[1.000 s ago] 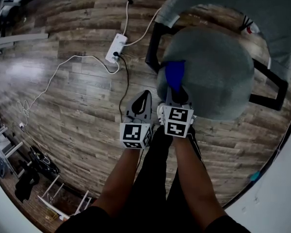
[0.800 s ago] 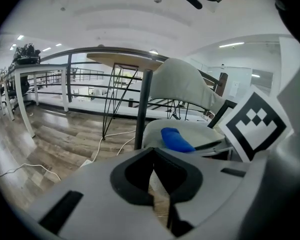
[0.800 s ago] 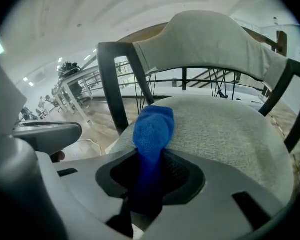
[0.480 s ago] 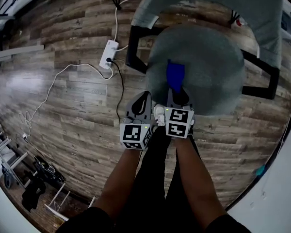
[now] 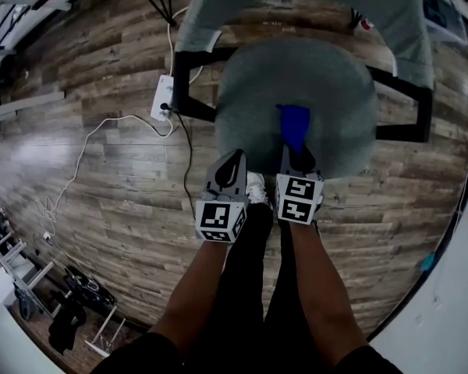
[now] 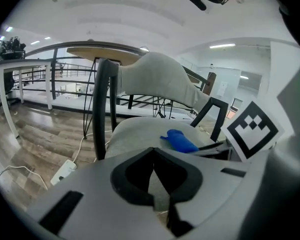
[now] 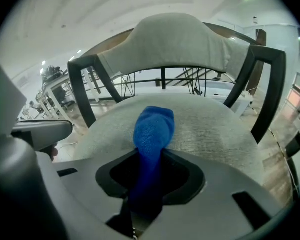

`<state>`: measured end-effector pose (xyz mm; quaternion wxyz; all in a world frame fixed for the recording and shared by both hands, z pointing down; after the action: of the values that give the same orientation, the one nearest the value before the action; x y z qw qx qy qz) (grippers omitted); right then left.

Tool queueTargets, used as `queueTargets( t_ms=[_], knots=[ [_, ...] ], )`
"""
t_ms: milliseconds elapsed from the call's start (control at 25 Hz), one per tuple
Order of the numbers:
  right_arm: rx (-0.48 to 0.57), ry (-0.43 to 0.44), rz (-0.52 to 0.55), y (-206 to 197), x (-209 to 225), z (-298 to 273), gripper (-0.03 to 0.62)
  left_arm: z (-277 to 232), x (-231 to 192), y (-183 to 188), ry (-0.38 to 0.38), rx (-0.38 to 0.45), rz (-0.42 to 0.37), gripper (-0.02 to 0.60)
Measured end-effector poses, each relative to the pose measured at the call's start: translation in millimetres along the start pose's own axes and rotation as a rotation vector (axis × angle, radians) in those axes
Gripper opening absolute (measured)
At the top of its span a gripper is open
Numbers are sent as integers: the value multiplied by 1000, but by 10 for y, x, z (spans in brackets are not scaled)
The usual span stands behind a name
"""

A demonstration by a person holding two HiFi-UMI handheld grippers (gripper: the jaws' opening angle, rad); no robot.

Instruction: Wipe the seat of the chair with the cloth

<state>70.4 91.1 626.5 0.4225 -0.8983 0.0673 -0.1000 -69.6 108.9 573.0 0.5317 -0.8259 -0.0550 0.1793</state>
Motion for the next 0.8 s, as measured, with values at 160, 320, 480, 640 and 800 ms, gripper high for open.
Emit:
queueTargets(
  t_ms=[160,320,480,640,800],
  knots=[
    [2,-42,6,-26,255,101,121,-57,115,1,-41,-6,-20,2],
    [6,-81,28,-58,547,197,121,-103,221,3,-66,-13,-28,2],
    [9,-125,40,-96,861,292,121,-135,344,-40,-91,-23,-31,2],
    [13,-164,56,-121,1118,373,121,-141,429,-59,-113,-35,-36,2],
    [13,-203,86,-149,1332,452,121,-154,500,-34,-129,-33,-21,2]
  ],
)
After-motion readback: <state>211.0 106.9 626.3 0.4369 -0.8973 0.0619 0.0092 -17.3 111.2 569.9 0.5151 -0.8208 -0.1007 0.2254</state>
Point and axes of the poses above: the fingertips, and each gripper's own axes: z backward along the fingers, x to its right, y out of its top, the point moved 3 cm from there along z, backward along the fingers, and after that the axes turned 14 degrees about x, right-handed, at the moved point
